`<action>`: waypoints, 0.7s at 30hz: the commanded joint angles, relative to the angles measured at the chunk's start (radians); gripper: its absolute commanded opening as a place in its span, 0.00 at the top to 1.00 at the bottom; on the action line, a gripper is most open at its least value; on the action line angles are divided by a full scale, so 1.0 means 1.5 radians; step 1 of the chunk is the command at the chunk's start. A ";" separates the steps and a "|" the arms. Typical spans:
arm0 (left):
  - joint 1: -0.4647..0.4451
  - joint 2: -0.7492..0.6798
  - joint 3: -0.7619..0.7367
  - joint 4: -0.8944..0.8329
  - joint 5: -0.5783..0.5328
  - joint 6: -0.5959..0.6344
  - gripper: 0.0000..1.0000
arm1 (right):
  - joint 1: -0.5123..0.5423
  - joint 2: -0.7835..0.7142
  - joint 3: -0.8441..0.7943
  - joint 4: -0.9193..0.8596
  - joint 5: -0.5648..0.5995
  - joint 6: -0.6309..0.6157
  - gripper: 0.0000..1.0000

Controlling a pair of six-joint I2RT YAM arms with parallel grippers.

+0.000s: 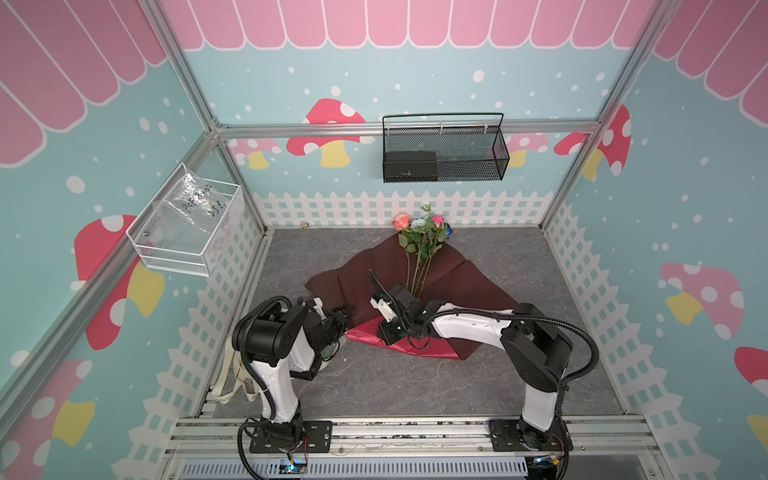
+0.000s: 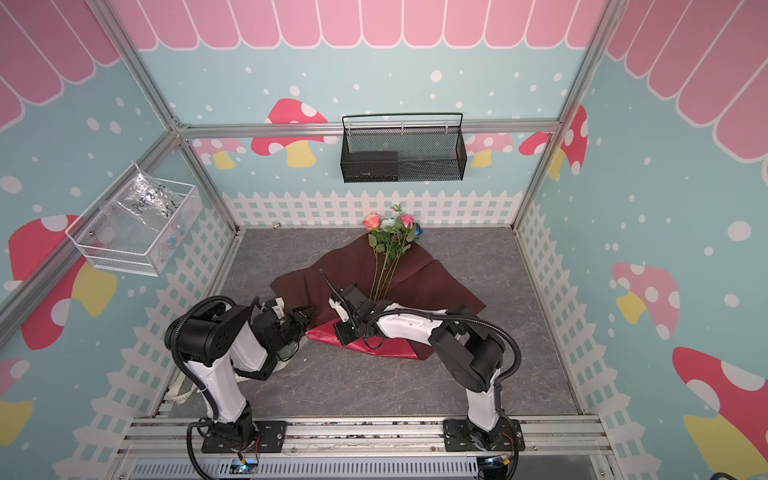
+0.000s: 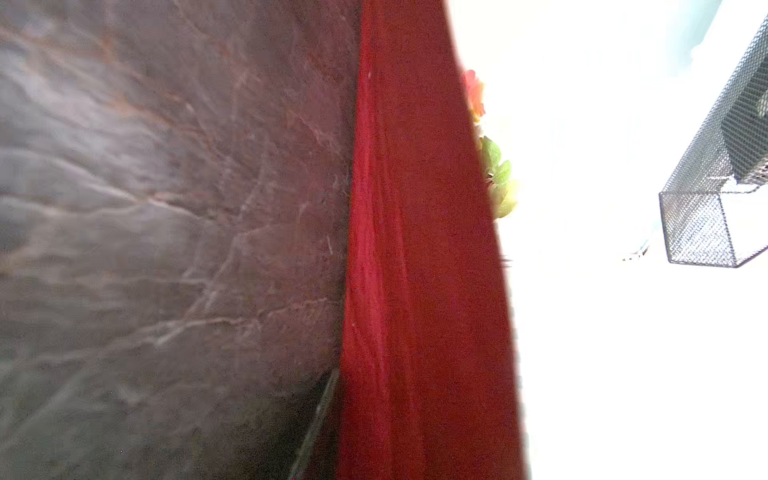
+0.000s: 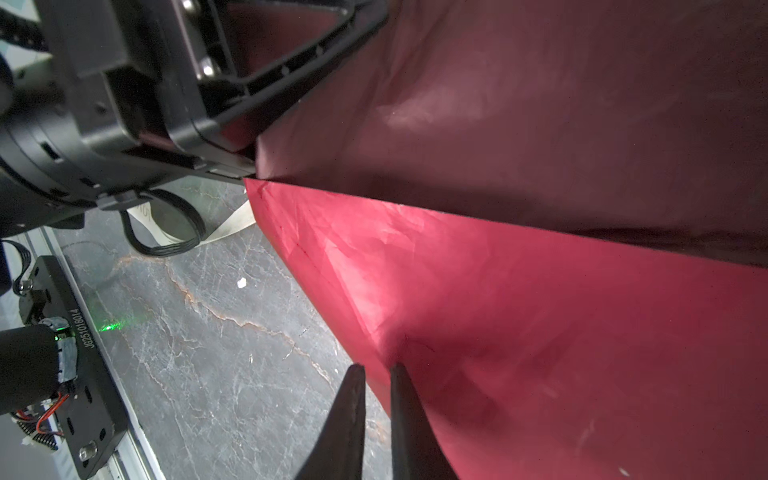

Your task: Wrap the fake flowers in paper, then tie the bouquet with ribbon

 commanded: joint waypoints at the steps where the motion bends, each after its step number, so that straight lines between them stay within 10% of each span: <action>1: 0.004 -0.016 -0.001 -0.036 -0.003 -0.001 0.53 | 0.001 0.010 0.013 -0.023 0.019 -0.012 0.84; 10: 0.015 -0.084 0.003 -0.146 -0.025 0.048 0.39 | 0.001 0.062 0.021 -0.022 0.030 -0.019 0.84; 21: 0.056 -0.214 0.076 -0.453 -0.035 0.190 0.52 | 0.001 0.069 0.032 -0.025 0.055 -0.017 0.84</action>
